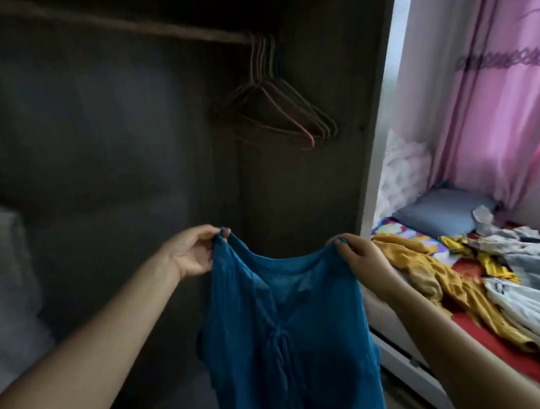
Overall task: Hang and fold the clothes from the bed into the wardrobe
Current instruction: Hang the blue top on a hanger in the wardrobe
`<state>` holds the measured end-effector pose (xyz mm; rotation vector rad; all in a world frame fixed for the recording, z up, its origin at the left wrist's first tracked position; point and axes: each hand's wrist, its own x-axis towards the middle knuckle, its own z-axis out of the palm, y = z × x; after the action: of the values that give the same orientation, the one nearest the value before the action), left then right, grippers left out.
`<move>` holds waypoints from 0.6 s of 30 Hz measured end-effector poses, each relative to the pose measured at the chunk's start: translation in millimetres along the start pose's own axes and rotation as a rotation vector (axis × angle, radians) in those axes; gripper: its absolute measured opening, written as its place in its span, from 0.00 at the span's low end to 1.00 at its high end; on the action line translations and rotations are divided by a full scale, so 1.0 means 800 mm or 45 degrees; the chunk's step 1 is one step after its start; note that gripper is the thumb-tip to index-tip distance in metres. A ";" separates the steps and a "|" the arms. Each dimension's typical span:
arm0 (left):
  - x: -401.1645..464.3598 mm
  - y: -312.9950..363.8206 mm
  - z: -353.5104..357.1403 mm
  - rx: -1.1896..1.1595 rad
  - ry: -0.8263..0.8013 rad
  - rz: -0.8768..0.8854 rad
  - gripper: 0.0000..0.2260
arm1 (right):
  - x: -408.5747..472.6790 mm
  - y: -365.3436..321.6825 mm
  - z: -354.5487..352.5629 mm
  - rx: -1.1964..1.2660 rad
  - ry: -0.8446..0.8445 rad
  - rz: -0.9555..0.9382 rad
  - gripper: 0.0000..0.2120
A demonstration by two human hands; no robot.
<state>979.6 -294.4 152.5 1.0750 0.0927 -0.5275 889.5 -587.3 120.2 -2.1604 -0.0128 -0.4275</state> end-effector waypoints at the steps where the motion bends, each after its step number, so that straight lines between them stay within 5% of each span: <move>1: 0.011 0.012 -0.004 -0.081 -0.027 0.046 0.07 | 0.018 -0.002 0.008 -0.037 -0.018 -0.008 0.11; 5: 0.059 0.062 -0.003 -0.194 -0.213 0.171 0.08 | 0.102 -0.036 0.020 0.009 -0.003 -0.123 0.12; 12: 0.113 0.122 -0.011 0.052 -0.445 0.244 0.16 | 0.270 -0.147 0.005 -0.306 0.604 -0.470 0.11; 18: 0.132 0.148 -0.041 0.055 -0.396 0.264 0.23 | 0.354 -0.162 0.022 -0.781 0.359 -0.255 0.27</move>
<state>1131.5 -261.4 198.9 1.0194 -0.3014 -0.5046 1139.5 -538.6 300.4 -2.6855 0.0687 -0.9479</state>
